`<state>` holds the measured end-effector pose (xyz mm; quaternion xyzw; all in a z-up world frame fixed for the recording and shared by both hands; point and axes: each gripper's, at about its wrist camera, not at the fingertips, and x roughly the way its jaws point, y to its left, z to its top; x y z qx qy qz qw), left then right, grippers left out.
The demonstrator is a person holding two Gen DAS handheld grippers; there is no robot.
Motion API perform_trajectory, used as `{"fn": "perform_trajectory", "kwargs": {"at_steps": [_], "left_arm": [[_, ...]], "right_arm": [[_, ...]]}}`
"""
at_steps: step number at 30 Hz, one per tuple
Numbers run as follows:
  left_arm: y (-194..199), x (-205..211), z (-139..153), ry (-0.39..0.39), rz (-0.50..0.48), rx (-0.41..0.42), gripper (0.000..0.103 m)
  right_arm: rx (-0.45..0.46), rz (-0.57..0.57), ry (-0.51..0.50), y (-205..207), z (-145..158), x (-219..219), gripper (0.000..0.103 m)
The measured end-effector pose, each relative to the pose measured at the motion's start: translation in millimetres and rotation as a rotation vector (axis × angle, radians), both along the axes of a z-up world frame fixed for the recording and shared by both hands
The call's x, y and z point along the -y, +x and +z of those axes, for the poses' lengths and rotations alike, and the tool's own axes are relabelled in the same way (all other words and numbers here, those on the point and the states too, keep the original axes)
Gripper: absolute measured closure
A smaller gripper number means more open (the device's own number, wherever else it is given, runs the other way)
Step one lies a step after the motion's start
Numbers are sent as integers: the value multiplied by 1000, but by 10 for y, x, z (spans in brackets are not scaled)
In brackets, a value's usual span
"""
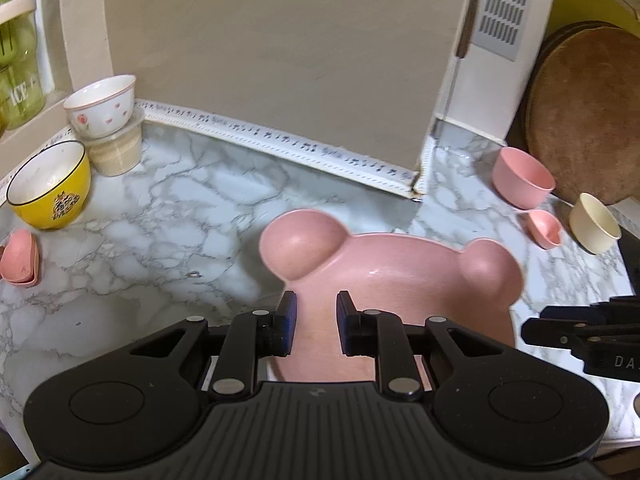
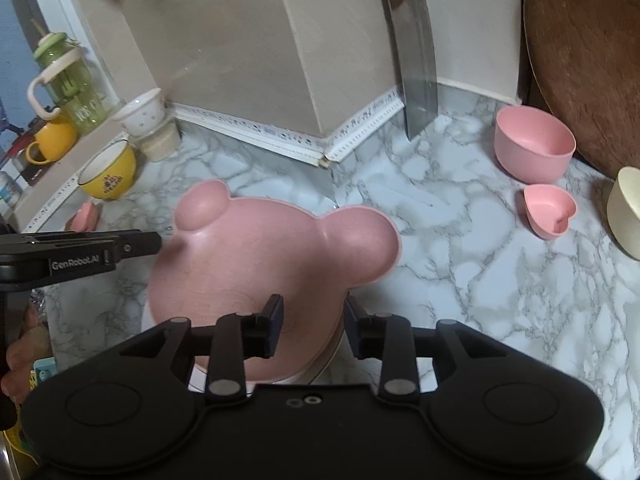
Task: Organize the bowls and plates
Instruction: 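Lower the bear-shaped plate onto the counter and open both tools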
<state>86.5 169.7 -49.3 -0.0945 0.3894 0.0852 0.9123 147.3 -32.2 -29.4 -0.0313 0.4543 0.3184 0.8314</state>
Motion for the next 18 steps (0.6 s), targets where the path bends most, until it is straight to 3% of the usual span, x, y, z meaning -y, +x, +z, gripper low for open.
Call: {"fn": "perform_trajectory", "kwargs": {"at_steps": [3, 8, 12, 18], "left_arm": [[-33, 77, 56, -7, -19, 13, 79], [-104, 230, 163, -15, -38, 60, 49], [-139, 377, 252, -21, -64, 87, 48], [-149, 605, 374, -40, -113, 126, 32]], "right_arm": [[28, -1, 16, -54, 76, 47, 64], [56, -5, 50, -113, 215, 161, 55], [106, -3, 73, -166, 341, 292, 42], [167, -23, 90, -194, 488, 559, 22]]}}
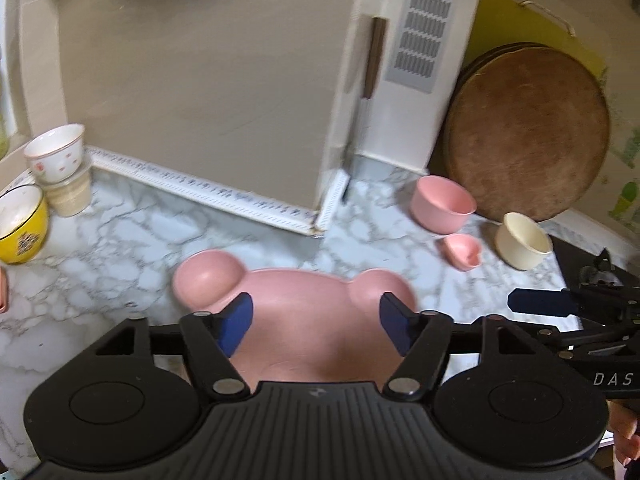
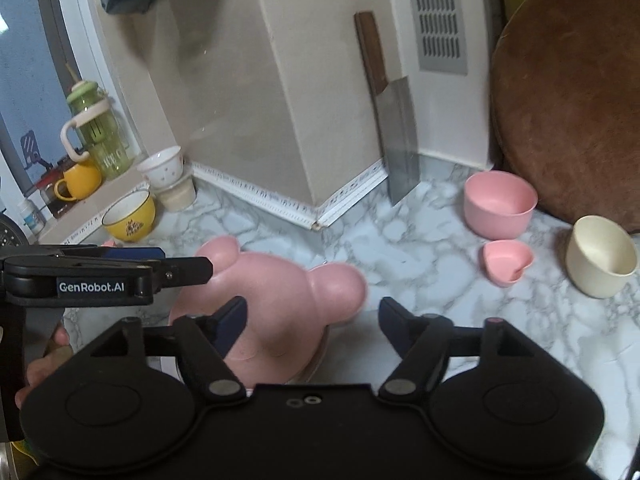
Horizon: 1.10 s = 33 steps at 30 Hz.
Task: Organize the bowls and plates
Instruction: 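Lower the bear-shaped plate onto the counter and open both tools, then move both tools to the cream bowl and close them on its rim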
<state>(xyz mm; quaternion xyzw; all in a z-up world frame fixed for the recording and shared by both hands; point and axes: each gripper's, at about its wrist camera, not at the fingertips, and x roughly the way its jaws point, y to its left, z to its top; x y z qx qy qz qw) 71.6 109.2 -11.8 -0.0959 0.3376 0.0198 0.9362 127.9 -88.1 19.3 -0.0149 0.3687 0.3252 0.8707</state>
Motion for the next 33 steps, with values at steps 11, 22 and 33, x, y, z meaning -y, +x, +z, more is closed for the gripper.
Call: {"fn": "perform_trajectory", "kwargs": {"at_steps": [11, 22, 33], "left_arm": [[212, 553, 134, -15, -76, 64, 25], [690, 1245, 187, 16, -109, 100, 25], [1355, 1897, 95, 62, -119, 77, 25]], "right_arm": [[73, -151, -12, 179, 78, 541, 0], [69, -297, -65, 594, 1, 1145, 0], [54, -400, -114, 1203, -156, 1726, 0]]}}
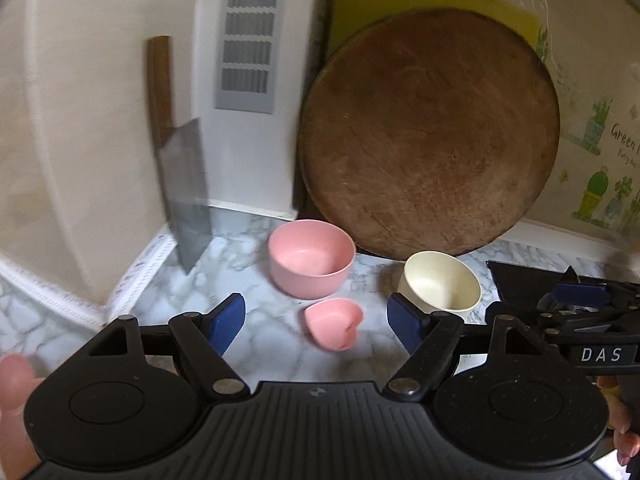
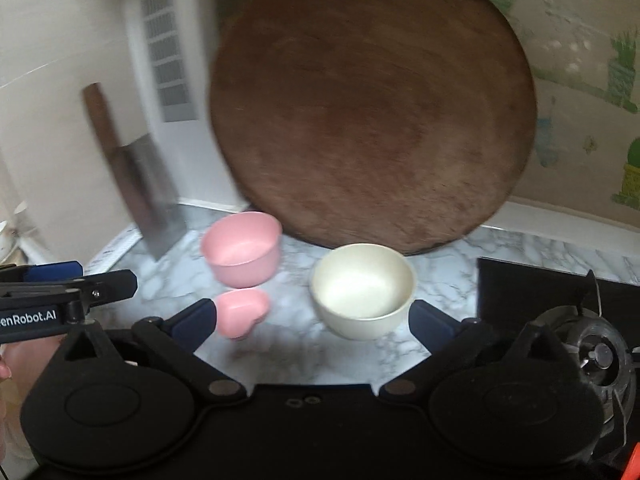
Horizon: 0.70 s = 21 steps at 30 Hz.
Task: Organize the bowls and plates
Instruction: 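Move both tools to the cream bowl and close them on its rim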
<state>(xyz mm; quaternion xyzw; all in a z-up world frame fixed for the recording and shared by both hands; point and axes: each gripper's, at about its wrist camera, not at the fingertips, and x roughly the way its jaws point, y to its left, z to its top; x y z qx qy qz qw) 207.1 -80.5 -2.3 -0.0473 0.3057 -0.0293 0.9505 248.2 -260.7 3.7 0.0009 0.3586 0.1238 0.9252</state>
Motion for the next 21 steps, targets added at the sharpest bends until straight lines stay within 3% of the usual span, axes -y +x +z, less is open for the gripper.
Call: {"fn": "perform_trajectory", "kwargs": {"at_steps": [11, 21], "left_arm": [[737, 561, -224, 40, -89, -31, 25], [1323, 889, -635, 19, -161, -178, 25]], "right_arm": [[-57, -61, -7, 562, -286, 461, 3], [-142, -77, 8, 1023, -544, 602, 21]]}}
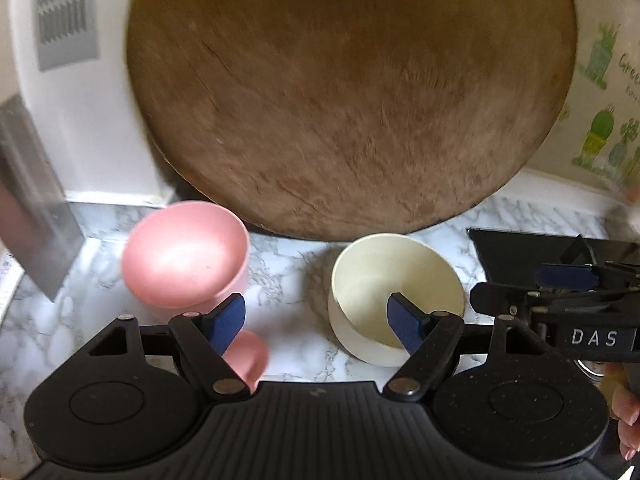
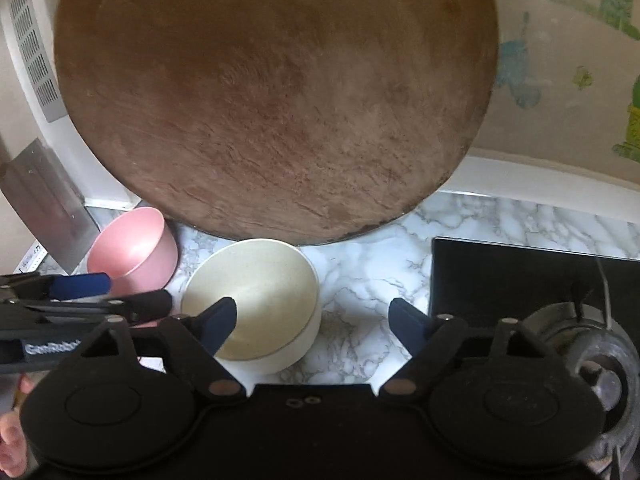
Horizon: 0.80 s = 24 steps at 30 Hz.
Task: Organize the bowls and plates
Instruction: 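Move both tools to the cream bowl and close them on its rim, then lift the cream bowl with both tools and carry it toward the bear plate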
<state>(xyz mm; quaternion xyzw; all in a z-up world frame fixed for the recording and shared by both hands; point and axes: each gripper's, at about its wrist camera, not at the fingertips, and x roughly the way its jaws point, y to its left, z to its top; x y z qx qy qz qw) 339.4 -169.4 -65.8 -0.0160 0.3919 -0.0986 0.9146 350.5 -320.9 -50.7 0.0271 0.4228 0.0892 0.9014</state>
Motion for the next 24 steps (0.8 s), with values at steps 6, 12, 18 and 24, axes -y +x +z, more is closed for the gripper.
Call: {"fn": "perform_trajectory", "kwargs": {"at_steps": [6, 12, 18, 24], "left_arm": [[234, 44, -197, -50, 20, -83, 26], [375, 35, -342, -76, 40, -137, 37], [414, 74, -390, -93, 37, -161, 60], [422, 98, -396, -91, 28, -171, 74]], "right_arm": [[-54, -12, 1, 170, -146, 1, 30], [-108, -9, 16, 252, -275, -19, 53], [-130, 5, 17, 271, -335, -63, 68], [-151, 9, 35, 278, -366, -82, 85]]}}
